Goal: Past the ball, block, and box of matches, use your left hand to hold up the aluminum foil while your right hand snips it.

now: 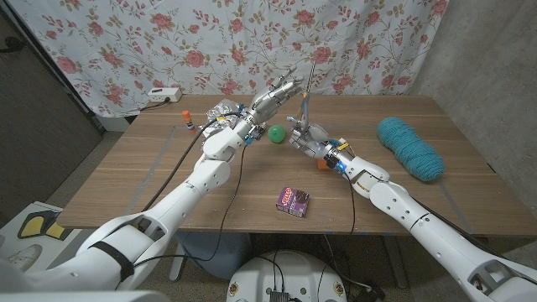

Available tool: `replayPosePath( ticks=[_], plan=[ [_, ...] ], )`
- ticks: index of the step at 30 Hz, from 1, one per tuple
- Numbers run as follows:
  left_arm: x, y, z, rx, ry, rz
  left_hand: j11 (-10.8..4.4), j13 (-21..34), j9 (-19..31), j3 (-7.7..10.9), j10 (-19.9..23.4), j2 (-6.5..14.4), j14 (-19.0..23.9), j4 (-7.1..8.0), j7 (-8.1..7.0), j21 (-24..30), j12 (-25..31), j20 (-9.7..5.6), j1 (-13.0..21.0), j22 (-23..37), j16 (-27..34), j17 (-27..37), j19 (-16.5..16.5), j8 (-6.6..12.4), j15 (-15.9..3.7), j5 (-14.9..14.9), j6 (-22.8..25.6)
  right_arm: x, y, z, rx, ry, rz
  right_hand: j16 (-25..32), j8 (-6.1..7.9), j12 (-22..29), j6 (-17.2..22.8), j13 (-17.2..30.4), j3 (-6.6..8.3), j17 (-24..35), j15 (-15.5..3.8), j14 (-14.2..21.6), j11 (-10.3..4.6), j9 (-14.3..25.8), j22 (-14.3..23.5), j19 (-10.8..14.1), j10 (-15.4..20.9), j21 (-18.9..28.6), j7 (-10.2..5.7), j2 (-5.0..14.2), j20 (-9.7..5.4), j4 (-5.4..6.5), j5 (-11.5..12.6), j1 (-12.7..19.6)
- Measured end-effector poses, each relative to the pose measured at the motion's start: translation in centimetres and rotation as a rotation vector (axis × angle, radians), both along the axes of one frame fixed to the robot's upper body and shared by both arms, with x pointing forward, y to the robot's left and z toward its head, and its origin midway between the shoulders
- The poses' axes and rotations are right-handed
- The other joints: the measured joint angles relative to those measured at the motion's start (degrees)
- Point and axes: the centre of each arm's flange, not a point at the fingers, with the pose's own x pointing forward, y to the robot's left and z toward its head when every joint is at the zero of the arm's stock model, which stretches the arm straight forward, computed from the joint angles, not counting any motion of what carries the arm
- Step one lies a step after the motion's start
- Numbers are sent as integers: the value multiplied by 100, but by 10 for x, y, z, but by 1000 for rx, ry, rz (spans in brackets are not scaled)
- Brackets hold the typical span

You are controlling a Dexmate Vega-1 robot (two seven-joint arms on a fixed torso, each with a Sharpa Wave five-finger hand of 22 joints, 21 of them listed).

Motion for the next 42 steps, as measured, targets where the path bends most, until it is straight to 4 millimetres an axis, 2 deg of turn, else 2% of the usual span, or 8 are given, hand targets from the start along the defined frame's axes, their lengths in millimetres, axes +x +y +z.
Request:
replayPosePath(
  ticks=[30,42],
  plan=[
    [-15,39,-2,-12,-26,108,-21,-80,-27,-23,-20,29,-116,-24,0,0,-81,31,-29,-1,0,-193,-31,0,56,0,0,-5,-14,2,27,43,-21,0,-5,90,2,-75,119,-1,0,17,-43,-24,-165,-1,-18,133,2,-82,0,8,63,-82],
    [-19,56,-3,-19,-31,143,-20,-108,-27,-21,-20,36,-116,-73,-21,0,-87,31,-35,-2,0,-269,-31,0,56,0,-21,-8,-22,3,27,70,-45,0,-1,-38,10,-132,173,-1,0,21,-66,-91,-280,-1,-26,209,11,-111,1,1,107,-111]
  ],
)
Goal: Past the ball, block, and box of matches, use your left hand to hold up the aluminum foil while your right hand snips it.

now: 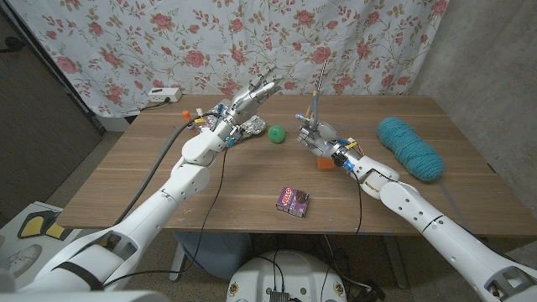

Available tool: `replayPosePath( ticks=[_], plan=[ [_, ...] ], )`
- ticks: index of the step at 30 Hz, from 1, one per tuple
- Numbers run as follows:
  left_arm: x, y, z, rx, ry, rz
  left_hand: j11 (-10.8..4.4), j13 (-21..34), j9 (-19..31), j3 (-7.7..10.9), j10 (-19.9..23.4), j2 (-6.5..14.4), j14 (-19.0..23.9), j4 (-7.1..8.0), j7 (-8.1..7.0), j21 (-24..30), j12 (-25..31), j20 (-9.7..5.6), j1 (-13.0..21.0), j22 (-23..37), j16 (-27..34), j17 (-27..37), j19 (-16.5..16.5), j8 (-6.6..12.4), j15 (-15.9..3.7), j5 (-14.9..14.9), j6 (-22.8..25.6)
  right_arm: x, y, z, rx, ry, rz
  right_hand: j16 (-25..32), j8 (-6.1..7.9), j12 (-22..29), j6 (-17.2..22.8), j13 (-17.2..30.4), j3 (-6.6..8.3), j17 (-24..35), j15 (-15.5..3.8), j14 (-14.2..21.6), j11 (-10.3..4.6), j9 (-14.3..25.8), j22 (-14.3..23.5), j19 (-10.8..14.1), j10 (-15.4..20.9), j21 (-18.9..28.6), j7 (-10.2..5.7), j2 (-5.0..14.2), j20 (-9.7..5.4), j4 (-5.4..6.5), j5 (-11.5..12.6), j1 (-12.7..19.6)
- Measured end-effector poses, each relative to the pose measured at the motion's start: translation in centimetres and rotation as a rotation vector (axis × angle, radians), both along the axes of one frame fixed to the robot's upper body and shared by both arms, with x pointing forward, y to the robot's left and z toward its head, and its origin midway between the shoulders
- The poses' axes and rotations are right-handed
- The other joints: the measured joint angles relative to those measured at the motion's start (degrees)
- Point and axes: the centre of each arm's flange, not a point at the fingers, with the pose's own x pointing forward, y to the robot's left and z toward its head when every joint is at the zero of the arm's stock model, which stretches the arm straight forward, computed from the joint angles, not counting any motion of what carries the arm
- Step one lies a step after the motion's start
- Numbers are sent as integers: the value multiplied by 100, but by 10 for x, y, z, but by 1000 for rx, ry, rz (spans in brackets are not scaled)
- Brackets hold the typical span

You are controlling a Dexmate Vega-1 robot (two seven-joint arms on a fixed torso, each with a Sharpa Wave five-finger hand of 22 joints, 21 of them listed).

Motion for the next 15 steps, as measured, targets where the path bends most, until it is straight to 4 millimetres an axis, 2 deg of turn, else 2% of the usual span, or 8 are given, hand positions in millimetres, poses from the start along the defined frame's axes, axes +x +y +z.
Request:
replayPosePath(
  ticks=[15],
  plan=[
    [-2,19,-2,-22,7,41,0,-35,0,-16,0,16,-20,-16,0,0,0,0,-16,-1,0,-91,0,0,-20,0,0,-3,-7,2,4,8,-18,0,-10,-71,1,-26,40,0,-25,48,-7,-37,-45,32,-6,63,0,1,-31,7,-2,1]
  ],
)
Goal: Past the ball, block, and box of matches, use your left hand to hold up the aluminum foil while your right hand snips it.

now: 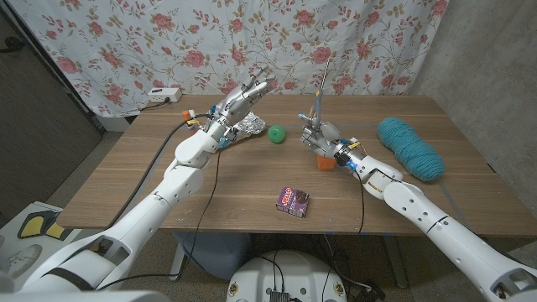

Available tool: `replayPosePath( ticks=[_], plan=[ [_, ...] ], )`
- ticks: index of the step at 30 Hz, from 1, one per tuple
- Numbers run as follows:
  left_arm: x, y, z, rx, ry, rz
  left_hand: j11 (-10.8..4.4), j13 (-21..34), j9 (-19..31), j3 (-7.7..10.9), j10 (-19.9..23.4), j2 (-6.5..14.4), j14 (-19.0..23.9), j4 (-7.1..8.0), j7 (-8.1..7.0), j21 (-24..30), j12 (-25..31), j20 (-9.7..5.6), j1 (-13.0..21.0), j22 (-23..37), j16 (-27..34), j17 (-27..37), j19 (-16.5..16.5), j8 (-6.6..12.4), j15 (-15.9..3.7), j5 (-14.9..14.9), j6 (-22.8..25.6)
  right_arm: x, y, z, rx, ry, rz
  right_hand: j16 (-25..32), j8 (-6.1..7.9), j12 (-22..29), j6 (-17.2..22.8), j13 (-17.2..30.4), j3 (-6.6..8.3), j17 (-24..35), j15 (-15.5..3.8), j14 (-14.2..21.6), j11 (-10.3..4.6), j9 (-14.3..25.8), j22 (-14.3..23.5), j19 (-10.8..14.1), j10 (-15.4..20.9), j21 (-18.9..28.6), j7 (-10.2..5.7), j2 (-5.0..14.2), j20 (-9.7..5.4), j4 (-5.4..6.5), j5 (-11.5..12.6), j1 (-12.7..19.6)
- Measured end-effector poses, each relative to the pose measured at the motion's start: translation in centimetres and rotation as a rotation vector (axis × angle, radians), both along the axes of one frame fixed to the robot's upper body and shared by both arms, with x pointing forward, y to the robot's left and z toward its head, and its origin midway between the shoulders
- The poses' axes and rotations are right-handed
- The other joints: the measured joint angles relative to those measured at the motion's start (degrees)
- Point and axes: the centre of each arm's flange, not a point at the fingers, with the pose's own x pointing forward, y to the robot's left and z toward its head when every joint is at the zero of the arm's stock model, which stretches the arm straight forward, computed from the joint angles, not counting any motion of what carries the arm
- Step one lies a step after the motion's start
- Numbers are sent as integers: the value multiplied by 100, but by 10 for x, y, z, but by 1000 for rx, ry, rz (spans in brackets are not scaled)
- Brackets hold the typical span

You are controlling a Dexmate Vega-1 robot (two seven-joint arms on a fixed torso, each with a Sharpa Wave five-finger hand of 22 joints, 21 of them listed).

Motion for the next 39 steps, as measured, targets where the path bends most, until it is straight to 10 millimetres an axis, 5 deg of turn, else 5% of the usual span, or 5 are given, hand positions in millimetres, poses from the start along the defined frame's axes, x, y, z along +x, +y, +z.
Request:
replayPosePath(
  ticks=[12,16,22,32,39],
  plan=[
    [-3,16,-6,-17,15,36,-32,-17,1,-16,32,23,0,-15,-21,0,-32,0,-23,0,0,-60,0,0,0,0,-20,-4,-2,3,-10,11,8,0,-17,-156,52,-53,41,0,-28,64,-9,-91,-110,62,14,106,-12,-36,-20,-8,22,34],
    [-3,18,-8,-18,19,42,-32,-44,1,8,32,23,0,-40,-20,0,-35,0,-23,0,0,-82,0,0,0,0,-20,-6,-3,3,-14,14,9,0,28,-197,163,-43,29,0,-79,115,-36,-134,-175,83,83,150,3,-222,-2,0,-174,-38],
    [-3,20,-11,-20,24,46,-32,-44,1,8,32,45,-31,-40,-20,0,-34,0,-45,0,0,-111,0,0,31,0,-20,-10,-3,4,-20,14,11,0,55,-242,268,-15,-277,0,-108,145,-108,-167,-265,128,216,217,18,-627,-46,158,-471,-434],
    [-3,21,-13,-20,31,49,-31,-69,1,8,32,72,-31,-39,-20,0,-33,0,-19,0,40,-164,0,0,31,0,-20,-13,-3,4,-28,10,14,0,37,-335,326,18,-930,0,-129,169,-121,-284,-319,263,325,305,65,-1285,-99,563,-381,-1620],
    [-4,22,-17,-22,36,49,-31,-80,2,0,32,99,-31,-80,-20,12,-33,0,8,-1,40,-191,0,0,31,0,-20,-17,-3,5,-36,-7,9,0,-1,-357,387,43,-1311,0,-156,256,-138,-408,-163,404,411,419,127,-1477,-154,848,-337,-2317]
  ],
)
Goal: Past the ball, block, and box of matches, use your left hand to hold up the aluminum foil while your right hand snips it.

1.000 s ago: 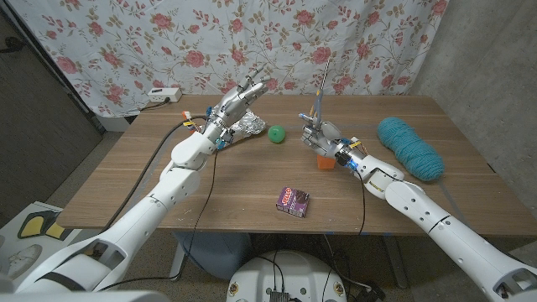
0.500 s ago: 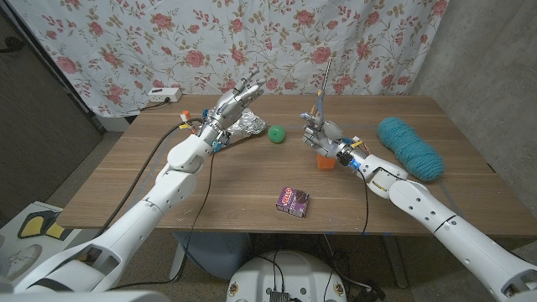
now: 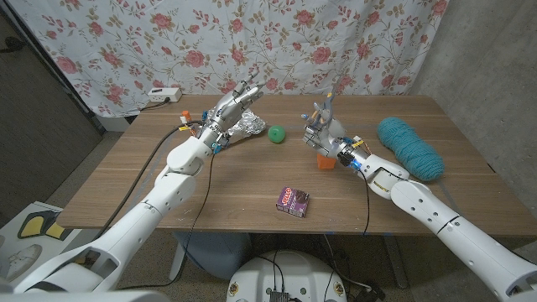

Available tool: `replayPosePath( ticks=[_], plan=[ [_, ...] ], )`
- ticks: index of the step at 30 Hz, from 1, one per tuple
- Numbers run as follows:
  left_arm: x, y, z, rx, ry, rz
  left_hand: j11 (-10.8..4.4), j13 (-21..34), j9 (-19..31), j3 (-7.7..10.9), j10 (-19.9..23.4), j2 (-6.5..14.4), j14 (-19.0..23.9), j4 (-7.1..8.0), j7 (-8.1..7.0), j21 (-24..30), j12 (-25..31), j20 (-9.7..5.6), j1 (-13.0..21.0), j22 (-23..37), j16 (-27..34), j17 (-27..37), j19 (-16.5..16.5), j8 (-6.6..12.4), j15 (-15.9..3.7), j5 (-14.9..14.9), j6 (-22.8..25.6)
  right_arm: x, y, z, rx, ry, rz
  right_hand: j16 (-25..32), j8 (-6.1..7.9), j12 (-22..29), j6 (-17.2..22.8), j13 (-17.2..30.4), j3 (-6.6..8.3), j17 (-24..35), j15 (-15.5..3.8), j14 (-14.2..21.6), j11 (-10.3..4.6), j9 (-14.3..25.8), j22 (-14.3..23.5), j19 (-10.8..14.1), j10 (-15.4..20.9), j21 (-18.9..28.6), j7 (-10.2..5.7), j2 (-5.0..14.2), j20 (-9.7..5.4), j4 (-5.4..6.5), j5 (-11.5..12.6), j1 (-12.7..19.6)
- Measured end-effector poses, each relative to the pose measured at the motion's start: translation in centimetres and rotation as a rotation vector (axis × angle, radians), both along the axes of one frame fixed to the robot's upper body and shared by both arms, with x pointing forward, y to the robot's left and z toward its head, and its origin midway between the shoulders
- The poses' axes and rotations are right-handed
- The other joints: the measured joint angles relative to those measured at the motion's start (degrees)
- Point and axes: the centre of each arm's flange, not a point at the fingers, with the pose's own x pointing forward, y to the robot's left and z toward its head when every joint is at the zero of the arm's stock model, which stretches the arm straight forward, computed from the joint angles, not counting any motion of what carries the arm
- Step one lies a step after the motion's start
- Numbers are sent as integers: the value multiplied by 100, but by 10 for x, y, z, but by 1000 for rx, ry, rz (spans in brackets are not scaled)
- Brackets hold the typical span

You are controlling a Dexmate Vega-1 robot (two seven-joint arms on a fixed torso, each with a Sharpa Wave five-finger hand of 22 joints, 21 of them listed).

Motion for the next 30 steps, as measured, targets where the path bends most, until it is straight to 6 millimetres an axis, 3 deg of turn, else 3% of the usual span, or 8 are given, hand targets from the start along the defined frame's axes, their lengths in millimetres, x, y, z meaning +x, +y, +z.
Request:
replayPosePath(
  ticks=[9,12,14,16,23,30],
  plan=[
    [-1,0,-3,-5,6,1,0,-17,0,16,0,22,0,-16,-52,11,-24,0,-23,0,0,-53,0,0,0,0,-10,-3,-3,1,-20,-15,-34,43,0,144,0,79,-642,0,8,139,-51,-59,414,98,132,96,0,-93,-21,437,95,-1019],
    [-1,0,-3,-6,6,2,0,-17,0,16,0,53,0,-16,-52,11,-24,0,8,0,0,-78,0,0,0,0,-10,-7,-3,4,-30,-24,-32,59,0,145,0,42,-998,0,-4,198,-70,-51,562,128,169,96,0,-119,-51,628,135,-1540],
    [-1,0,-3,-7,6,3,0,-39,0,16,0,53,0,-16,-51,11,-23,0,9,0,0,-80,0,0,0,0,-10,-9,-4,6,-38,-31,-30,64,3,165,0,5,-1407,0,-8,237,-99,-13,686,139,281,78,0,-116,-61,817,208,-2085],
    [-1,1,-6,-11,10,4,0,-43,0,26,0,53,0,-26,-51,11,-23,0,8,0,0,-90,0,0,0,0,-10,-8,-7,7,-80,-54,-85,64,35,165,0,-35,-1705,0,-11,258,-127,28,773,181,348,45,0,-93,-62,920,268,-2441],
    [-1,1,-6,-14,11,8,0,-43,0,39,0,53,1,-39,-84,11,-23,0,9,0,0,-130,0,0,0,0,20,-17,-15,22,-143,-102,-103,64,51,21,-1,-209,-2372,0,-9,276,-133,86,934,190,565,-69,0,-49,-71,991,452,-3043],
    [-4,4,-7,-15,8,13,-31,-43,1,15,31,83,1,-63,-113,11,-23,0,38,0,0,-159,0,0,0,0,-10,-22,-23,31,-282,-111,-155,64,51,-133,-3,-346,-2918,0,21,242,-41,83,1004,190,629,-205,-1,14,-71,1001,667,-3280]
  ],
)
